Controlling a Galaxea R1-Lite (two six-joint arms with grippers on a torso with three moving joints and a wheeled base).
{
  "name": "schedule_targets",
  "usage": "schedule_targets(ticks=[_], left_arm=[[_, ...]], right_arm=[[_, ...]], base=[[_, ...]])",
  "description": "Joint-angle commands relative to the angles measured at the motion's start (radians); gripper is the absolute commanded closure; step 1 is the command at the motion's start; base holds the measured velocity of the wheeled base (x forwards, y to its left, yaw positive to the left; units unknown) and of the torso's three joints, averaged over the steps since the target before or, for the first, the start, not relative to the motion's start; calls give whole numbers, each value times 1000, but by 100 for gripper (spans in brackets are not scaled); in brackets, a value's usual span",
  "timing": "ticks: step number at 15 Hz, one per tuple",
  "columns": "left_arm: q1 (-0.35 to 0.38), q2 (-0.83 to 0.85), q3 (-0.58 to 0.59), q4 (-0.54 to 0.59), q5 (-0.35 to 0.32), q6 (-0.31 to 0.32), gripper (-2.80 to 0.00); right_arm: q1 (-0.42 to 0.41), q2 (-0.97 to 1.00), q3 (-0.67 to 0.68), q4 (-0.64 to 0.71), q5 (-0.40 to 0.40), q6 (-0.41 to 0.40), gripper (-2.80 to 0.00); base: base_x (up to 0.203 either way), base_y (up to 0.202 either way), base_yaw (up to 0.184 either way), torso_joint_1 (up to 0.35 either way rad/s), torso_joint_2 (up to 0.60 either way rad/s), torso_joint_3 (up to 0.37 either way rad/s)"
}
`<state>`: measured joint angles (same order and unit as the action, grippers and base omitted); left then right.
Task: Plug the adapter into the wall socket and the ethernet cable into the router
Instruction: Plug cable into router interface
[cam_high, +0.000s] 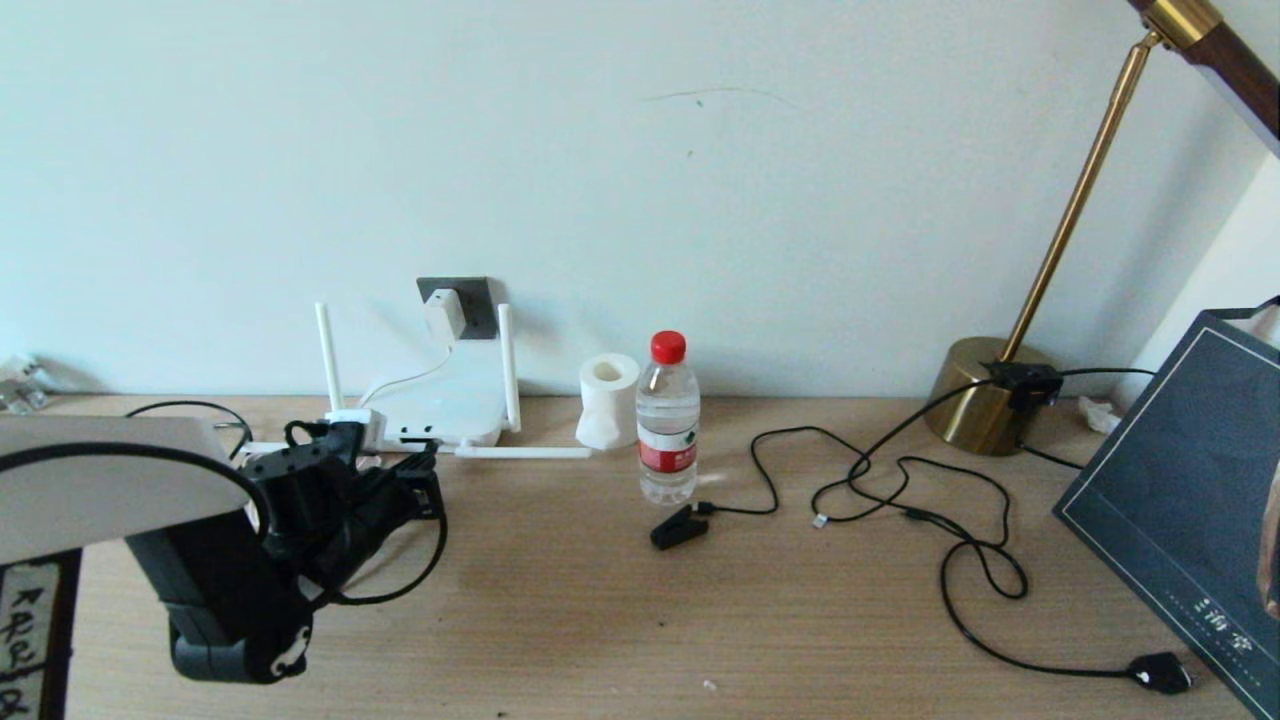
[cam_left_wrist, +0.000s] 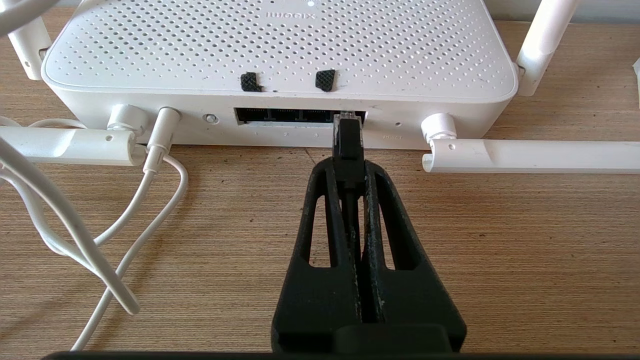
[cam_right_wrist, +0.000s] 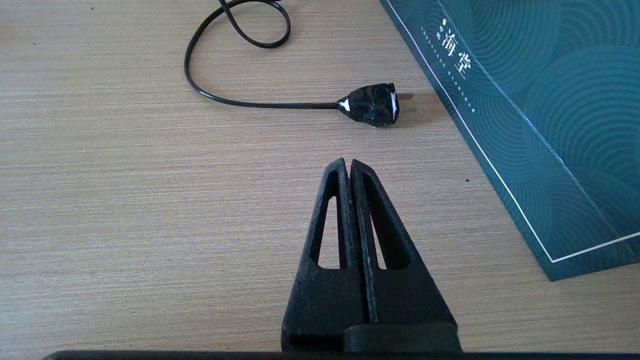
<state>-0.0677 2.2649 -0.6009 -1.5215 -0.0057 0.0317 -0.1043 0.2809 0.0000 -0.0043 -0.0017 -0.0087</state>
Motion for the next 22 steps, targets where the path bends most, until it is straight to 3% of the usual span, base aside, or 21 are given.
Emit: schedule_targets(ticks=[1,22], left_arm=[[0,1,0,-8,0,-1,0],[5,25,-34,-8,0,1,0]], right_arm=[[0,1,0,-2,-1,-1,0],[0,1,0,-1,0,-1,0]], base=[[0,0,0,0,0,0],[0,0,0,0,0,0]])
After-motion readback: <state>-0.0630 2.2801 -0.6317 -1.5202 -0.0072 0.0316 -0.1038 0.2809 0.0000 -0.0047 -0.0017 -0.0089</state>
